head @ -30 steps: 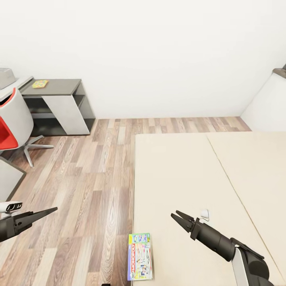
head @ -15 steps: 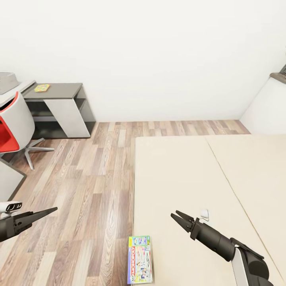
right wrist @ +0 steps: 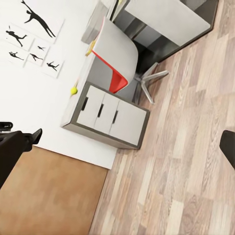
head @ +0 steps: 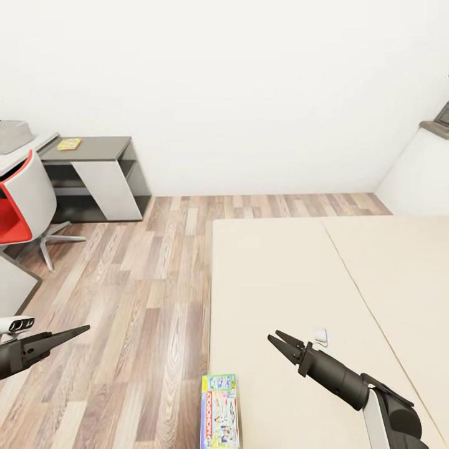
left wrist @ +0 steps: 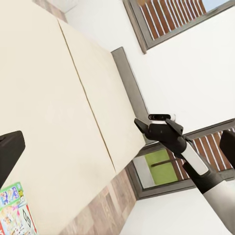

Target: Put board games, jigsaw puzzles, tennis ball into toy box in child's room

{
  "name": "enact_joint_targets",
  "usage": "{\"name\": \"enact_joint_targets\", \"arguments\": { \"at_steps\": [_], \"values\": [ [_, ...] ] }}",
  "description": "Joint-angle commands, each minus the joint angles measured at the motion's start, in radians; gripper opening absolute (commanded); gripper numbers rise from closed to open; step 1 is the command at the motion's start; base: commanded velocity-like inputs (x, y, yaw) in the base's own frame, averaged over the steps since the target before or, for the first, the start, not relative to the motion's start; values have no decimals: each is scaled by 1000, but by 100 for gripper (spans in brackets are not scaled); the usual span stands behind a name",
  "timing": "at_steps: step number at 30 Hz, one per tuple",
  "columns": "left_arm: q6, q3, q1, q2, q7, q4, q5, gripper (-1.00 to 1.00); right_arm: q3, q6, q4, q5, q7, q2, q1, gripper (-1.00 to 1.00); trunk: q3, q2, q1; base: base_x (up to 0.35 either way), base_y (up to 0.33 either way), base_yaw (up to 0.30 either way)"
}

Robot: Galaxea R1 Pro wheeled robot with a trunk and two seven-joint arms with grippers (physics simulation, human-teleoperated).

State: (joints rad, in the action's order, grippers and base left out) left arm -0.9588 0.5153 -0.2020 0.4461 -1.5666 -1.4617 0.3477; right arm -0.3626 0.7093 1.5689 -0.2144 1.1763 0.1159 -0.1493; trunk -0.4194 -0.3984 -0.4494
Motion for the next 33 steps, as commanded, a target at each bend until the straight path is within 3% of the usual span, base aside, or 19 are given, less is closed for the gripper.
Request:
{"name": "enact_joint_targets", "arguments": {
  "at_steps": [1, 33],
  "values": [
    [-11, 0, -1, 0, -4, 0, -1, 100, -2, 7, 0, -2, 2, 1, -1, 100, 0, -2, -1, 0, 0, 0],
    [-11, 2, -1, 0, -4, 0, -2, 100, -2, 7, 0, -2, 2, 2, -1, 100, 53, -2, -1, 0, 0, 0]
  ]
}}
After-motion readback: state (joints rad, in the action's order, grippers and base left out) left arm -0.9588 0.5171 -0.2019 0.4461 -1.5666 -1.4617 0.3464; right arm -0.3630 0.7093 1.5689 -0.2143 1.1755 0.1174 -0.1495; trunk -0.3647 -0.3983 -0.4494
